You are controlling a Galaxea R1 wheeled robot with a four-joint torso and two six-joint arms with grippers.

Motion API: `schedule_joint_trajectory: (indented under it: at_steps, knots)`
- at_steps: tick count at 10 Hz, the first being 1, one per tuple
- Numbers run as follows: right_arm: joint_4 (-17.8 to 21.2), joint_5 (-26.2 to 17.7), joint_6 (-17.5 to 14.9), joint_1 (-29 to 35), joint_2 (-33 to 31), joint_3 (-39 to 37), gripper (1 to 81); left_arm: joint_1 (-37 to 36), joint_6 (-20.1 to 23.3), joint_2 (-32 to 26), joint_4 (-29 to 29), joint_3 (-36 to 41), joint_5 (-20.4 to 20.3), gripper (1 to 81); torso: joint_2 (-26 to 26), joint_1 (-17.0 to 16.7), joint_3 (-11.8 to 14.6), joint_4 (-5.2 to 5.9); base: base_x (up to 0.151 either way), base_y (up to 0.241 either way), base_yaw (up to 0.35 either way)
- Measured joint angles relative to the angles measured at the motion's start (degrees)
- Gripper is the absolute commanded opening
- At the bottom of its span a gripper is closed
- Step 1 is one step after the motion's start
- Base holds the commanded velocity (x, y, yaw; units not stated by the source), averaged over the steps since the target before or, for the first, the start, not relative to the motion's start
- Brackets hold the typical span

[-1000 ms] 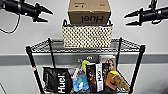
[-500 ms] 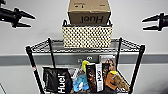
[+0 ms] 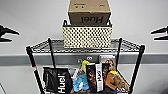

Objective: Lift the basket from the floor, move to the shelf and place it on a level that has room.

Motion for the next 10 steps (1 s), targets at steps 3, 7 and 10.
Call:
schedule_joint_trajectory:
  at_steps: [3,7,10]
  knots:
    - [-1.8,-0.6,0.0,-5.8,-1.1,-3.8,81.1,5.8,0.0,-2.5,3.7,-0.4,-0.1,81.1,0.0,0.0,0.0,0.0,0.0,0.0,0.0]
    - [-2.8,-0.7,-0.3,-16.6,-1.0,-5.6,81.1,14.2,0.1,-4.9,5.4,-2.9,-0.6,81.1,0.0,0.0,0.0,0.0,0.0,0.0,0.0]
    - [-3.0,0.1,-0.6,-25.5,-0.6,-7.7,81.1,23.1,1.3,-5.0,5.4,-3.9,-3.0,81.1,0.0,0.0,0.0,0.0,0.0,0.0,0.0]
